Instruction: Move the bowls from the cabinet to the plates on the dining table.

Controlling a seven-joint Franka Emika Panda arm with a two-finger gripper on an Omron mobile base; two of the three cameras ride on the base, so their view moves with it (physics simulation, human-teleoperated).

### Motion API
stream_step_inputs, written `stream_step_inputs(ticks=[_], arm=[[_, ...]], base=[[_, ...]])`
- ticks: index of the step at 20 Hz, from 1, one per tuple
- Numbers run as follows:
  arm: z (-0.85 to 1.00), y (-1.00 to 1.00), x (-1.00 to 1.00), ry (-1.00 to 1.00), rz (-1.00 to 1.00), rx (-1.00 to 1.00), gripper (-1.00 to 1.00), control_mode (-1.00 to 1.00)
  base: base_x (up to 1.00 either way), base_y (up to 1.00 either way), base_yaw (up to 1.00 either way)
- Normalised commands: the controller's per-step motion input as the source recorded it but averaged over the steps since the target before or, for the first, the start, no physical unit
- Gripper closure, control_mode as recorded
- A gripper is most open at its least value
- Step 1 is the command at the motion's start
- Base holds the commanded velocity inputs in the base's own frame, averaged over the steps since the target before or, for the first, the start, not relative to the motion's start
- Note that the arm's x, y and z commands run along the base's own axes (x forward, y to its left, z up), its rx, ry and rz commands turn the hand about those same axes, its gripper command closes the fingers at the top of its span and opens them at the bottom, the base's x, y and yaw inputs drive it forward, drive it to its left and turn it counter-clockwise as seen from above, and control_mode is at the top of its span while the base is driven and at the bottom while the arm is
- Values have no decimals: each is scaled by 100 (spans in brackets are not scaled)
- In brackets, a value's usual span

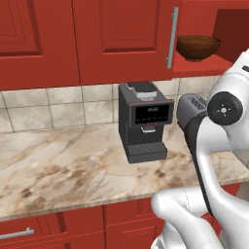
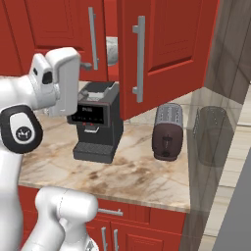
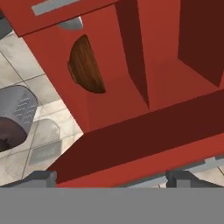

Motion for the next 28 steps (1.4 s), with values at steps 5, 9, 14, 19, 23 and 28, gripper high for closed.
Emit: stream_step_inputs(ticks=[5, 9, 14, 19, 23, 28], arm=[[1, -20, -6, 13, -3, -5, -100, -100], [8, -1, 2, 12, -9, -3, -100, -100], [4, 4, 27, 9, -12, -6, -100, -100], [0, 15, 55, 2, -16, -10, -100, -100], [-9, 9, 87, 0, -17, -11, -100, -100], [-18, 0, 77, 0, -19, -12, -100, -100]], base=[[0, 0, 0], [0, 0, 0], [0, 0, 0], [0, 0, 0], [0, 0, 0], [0, 0, 0]])
